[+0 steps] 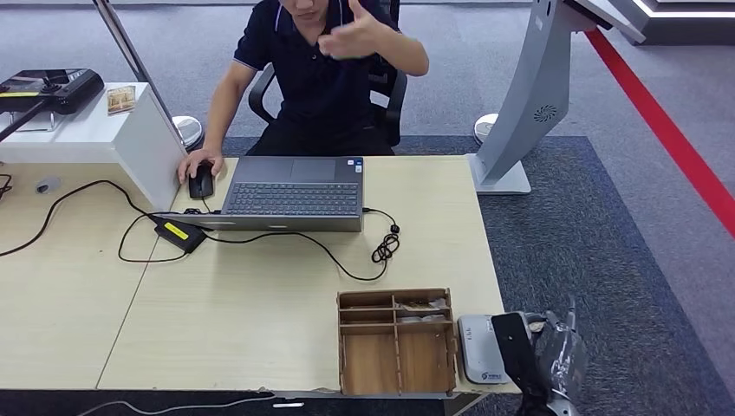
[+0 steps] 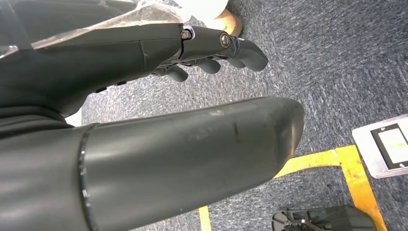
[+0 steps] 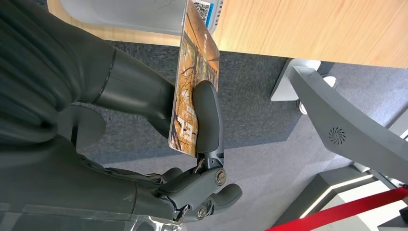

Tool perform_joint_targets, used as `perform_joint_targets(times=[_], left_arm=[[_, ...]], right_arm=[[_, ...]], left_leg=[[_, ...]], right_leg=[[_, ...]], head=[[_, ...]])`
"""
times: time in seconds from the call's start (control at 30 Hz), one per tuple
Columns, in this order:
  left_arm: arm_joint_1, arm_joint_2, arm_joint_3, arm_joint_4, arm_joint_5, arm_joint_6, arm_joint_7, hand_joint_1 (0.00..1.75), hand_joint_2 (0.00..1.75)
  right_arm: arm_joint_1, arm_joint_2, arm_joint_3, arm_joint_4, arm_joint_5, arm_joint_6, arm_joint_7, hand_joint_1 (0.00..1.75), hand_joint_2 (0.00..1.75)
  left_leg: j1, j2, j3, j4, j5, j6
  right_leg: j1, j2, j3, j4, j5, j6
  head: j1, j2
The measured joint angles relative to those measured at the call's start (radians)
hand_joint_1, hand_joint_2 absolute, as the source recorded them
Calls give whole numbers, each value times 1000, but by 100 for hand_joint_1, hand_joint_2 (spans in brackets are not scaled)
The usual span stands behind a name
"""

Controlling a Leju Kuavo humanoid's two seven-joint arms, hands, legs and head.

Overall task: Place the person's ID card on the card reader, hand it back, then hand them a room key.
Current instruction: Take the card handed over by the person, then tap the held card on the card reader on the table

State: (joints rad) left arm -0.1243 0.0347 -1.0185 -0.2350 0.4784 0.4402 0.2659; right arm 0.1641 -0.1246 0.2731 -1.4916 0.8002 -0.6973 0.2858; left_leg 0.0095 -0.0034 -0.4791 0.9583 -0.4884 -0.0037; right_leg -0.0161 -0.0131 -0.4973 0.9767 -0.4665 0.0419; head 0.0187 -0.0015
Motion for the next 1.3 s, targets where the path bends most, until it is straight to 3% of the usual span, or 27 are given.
perform_joint_targets(times=[1.3], left_arm=[[0,0,0,0,6,5,0,0,0]], right_arm=[[21,-57,60,2,17,0,37,175,175]], left_leg=[[0,0,0,0,0,0]], right_leg=[[0,0,0,0,0,0]], head=[[0,0]])
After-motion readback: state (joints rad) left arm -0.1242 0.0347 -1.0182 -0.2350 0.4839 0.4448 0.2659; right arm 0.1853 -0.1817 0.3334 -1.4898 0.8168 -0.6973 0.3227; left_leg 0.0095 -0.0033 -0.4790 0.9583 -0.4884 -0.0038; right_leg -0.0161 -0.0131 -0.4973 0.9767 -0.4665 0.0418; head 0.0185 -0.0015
